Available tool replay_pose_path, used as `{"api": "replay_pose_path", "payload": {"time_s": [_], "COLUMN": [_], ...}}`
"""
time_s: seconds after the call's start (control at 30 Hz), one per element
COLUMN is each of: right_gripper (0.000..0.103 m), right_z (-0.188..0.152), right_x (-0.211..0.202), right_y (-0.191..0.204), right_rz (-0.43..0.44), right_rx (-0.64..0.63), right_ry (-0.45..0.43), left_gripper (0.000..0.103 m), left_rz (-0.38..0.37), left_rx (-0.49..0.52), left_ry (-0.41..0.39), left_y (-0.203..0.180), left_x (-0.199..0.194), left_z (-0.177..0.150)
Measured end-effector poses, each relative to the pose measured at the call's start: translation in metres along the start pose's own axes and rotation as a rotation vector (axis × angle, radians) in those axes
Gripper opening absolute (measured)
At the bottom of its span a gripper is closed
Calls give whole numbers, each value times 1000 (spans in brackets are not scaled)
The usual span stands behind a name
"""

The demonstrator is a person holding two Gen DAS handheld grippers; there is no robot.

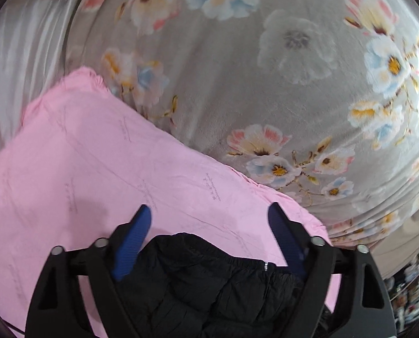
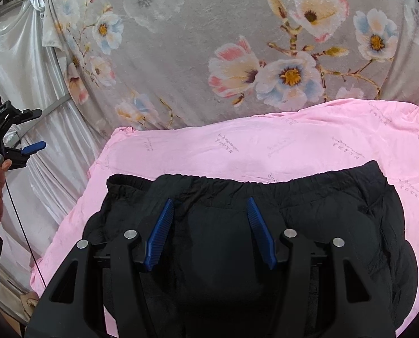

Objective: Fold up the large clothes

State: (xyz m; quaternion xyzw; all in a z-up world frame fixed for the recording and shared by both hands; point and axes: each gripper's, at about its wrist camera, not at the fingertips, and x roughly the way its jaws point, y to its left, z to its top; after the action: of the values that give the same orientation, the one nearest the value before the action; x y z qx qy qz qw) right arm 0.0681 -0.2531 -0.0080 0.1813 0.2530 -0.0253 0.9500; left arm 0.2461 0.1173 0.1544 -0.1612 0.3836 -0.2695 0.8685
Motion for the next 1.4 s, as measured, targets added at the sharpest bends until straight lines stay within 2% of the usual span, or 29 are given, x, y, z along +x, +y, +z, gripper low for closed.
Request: {"api": "replay_pose_path", "payload": {"time_s": [0.13,0.23,0.3,0.37,0.4,0.43,0.47,0.5,0.57,0.7,0.8,1.17,1.4], "right_gripper": [54,54,53,45,34,27,24,21,18,16,16,15,13], "right_z": [-3,-7,-11,-14,-15,-16,-17,-18,-17,-16,-19,-53,-64], "right_x": [-14,-19,-19,-15,-11,-7,-1,3,16,43,69,145,164], "right_y": [11,17,19,19,20,20,20,20,19,10,1,-30,-40], "right_rz": [-28,-71,-95,-103,-104,-110,-119,-121,-129,-145,-163,-209,-205], "right_rx": [-37,-52,-64,-65,-66,-69,-77,-82,-94,-98,-98,-82,-70], "right_ry": [-23,-44,-53,-47,-34,-26,-19,-18,-3,28,69,206,208], "left_gripper": [88,88,88,88,88,87,84,77,67,49,45,45,49], "left_rz": [46,155,192,210,218,219,230,241,261,279,303,377,408], "left_rx": [168,327,400,437,444,445,454,458,461,404,376,383,380], "left_ry": [-5,6,25,49,56,50,66,76,99,155,198,226,179], "left_y": [-32,-61,-73,-82,-84,-87,-89,-91,-92,-83,-75,-55,-49], "left_x": [7,31,51,74,83,93,105,112,131,163,190,254,273], "left_z": [-37,-84,-116,-146,-155,-164,-174,-180,-186,-187,-191,-211,-218]}}
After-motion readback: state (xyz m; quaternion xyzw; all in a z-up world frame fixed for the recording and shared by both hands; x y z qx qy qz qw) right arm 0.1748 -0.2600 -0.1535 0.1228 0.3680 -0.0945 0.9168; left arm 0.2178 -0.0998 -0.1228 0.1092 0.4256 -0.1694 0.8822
